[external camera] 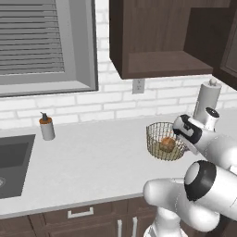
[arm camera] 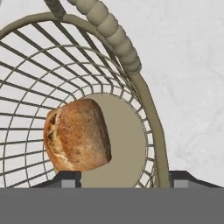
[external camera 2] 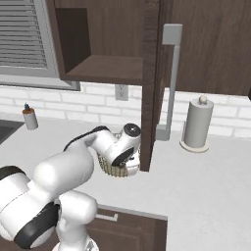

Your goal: Open the cabinet, pick up the bread from the cabinet and place it in the basket. Then move the basket to the dining counter.

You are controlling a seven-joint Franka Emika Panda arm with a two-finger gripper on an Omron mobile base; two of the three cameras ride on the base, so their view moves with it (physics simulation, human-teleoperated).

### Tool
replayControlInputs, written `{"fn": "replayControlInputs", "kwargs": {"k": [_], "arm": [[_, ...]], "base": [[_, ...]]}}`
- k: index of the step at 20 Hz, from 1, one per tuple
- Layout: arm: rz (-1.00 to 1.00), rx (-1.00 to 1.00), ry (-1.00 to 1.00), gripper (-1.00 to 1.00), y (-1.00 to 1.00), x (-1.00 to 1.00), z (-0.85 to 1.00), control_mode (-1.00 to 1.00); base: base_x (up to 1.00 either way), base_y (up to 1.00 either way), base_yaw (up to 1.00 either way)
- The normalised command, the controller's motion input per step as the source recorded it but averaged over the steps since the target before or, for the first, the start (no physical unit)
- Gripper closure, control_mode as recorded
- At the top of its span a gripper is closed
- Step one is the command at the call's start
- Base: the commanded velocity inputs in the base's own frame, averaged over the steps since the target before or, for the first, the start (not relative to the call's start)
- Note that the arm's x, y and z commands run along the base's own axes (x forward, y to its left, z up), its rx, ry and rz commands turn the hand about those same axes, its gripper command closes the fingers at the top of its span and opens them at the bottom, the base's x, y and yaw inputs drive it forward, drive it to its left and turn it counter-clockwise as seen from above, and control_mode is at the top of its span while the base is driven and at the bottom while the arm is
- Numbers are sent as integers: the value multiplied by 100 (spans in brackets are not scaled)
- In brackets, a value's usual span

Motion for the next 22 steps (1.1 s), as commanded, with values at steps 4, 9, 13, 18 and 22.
{"fn": "replayControlInputs", "kwargs": {"k": [4,9,13,18,22], "arm": [[0,-2,16,100,39,9,-67,-100],[0,-3,24,100,44,18,-64,-100],[0,0,1,100,38,-15,-26,-100],[0,-9,-24,100,47,-56,1,-100],[0,-12,-15,100,40,-69,39,-100]], "base": [[0,0,0],[0,0,0],[0,0,0],[0,0,0],[0,0,0]]}}
